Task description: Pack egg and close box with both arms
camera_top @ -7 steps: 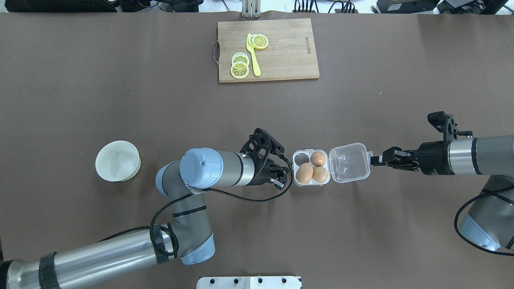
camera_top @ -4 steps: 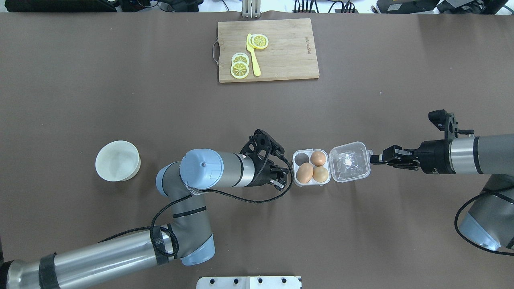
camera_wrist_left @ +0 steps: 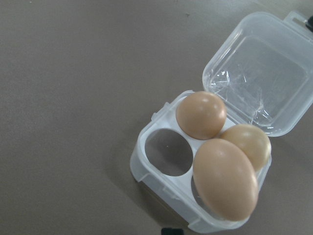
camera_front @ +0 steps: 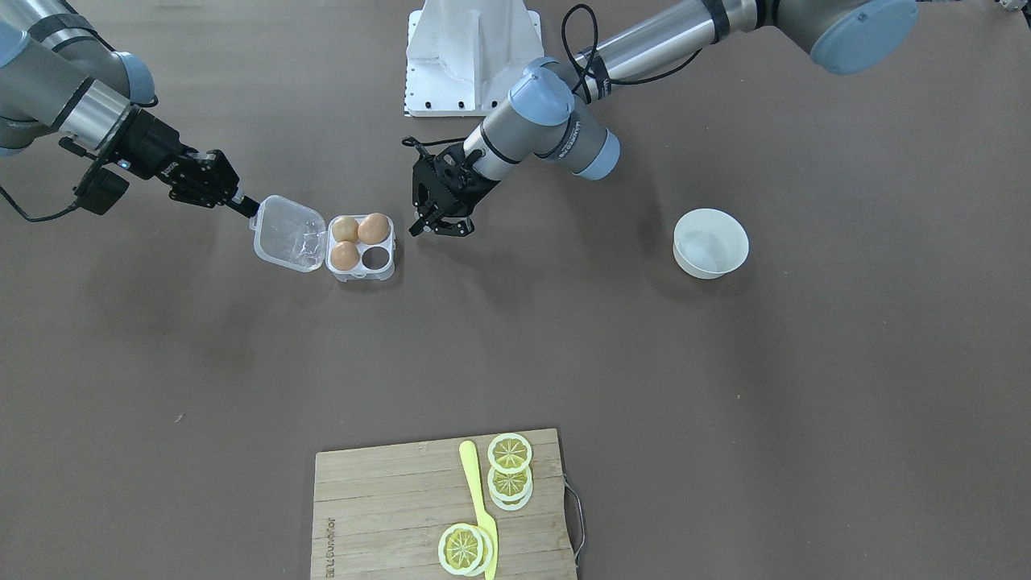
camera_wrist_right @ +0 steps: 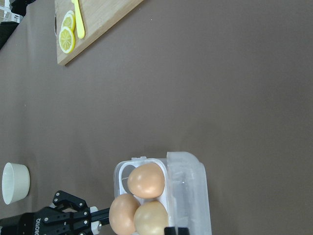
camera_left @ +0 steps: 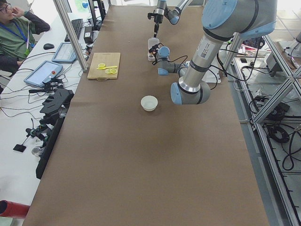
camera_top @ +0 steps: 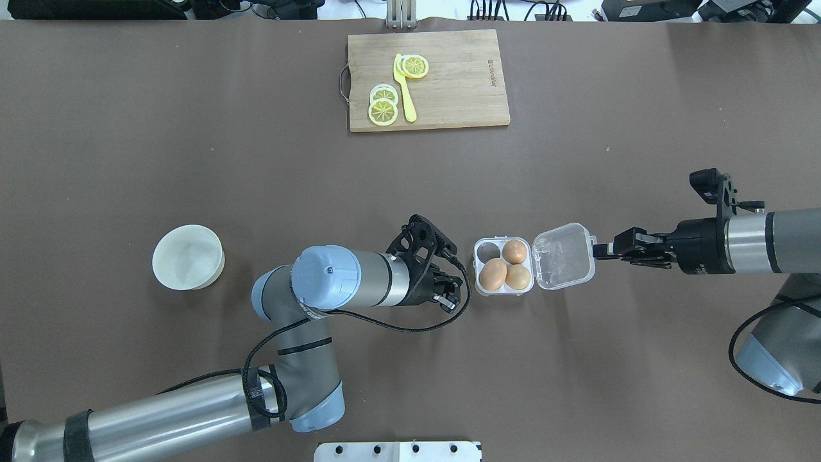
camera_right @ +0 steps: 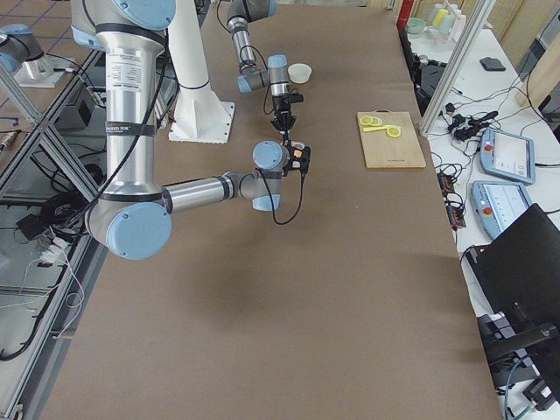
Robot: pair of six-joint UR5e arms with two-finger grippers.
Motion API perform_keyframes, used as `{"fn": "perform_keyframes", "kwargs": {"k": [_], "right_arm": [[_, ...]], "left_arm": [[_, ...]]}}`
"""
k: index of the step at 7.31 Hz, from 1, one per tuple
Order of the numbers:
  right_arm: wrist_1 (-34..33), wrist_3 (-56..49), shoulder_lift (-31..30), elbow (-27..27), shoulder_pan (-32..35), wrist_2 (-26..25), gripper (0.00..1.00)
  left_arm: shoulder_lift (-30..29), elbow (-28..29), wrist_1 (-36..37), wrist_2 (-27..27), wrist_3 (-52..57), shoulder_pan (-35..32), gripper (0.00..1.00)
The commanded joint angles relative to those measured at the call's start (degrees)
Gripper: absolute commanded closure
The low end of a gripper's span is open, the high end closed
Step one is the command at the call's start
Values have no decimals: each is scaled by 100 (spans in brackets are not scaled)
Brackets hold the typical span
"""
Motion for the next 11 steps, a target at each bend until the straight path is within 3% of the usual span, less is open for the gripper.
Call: {"fn": "perform_keyframes", "kwargs": {"k": [1,11], "right_arm": [[-12,12,9,17,2,-4,100],[-689,21,352,237,2,-5,100]], "left_arm": [[-4,7,17,10,0,37,100],[-311,78,404,335,-9,64,100]]}}
